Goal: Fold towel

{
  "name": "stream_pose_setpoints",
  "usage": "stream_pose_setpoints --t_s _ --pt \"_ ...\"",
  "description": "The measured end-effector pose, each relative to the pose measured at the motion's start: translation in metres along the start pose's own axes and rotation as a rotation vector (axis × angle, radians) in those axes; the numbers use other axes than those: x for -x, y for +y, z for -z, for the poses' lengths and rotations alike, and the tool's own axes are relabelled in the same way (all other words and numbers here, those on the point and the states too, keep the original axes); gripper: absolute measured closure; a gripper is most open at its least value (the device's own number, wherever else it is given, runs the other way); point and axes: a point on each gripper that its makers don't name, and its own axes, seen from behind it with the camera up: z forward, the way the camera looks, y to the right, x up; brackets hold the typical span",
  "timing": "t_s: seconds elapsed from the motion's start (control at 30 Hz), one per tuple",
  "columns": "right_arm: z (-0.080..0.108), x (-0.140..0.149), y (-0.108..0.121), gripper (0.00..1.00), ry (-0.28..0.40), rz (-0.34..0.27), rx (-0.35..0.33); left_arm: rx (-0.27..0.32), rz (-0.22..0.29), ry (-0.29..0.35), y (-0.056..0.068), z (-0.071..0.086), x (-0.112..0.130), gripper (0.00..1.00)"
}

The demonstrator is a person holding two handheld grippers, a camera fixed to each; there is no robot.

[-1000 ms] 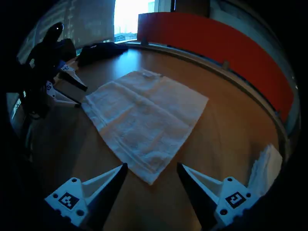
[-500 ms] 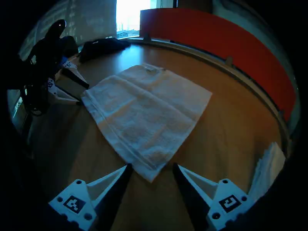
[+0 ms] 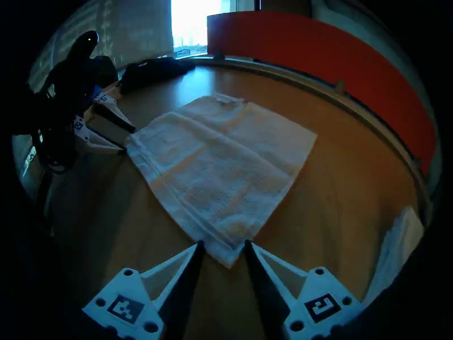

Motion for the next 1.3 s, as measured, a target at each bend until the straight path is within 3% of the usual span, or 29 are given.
stream_pose_setpoints --t_s 0.13,0.33,0.53,0.9,1.3 --pt "0.0 0.0 -0.001 0.61 -0.005 0.002 -0.003 -0.001 0.002 -0.003 0.0 -0.001 0.0 0.28" --pt "0.001 0.0 -0.001 0.81 -0.009 0.001 -0.005 -0.001 0.0 -0.01 0.003 -0.002 -0.001 0.49" --pt "0.002 -0.002 -0.001 0.89 -0.006 0.001 -0.004 -0.006 0.013 -0.023 0.004 -0.002 -0.002 0.92" --pt "0.012 -0.017 -0.001 0.9 0.029 -0.004 0.005 0.0 0.055 -0.015 0.006 0.007 -0.011 0.93" --pt "0.035 -0.052 0.0 0.9 0.092 0.011 0.025 -0.007 0.107 0.036 0.002 0.041 -0.04 0.93"
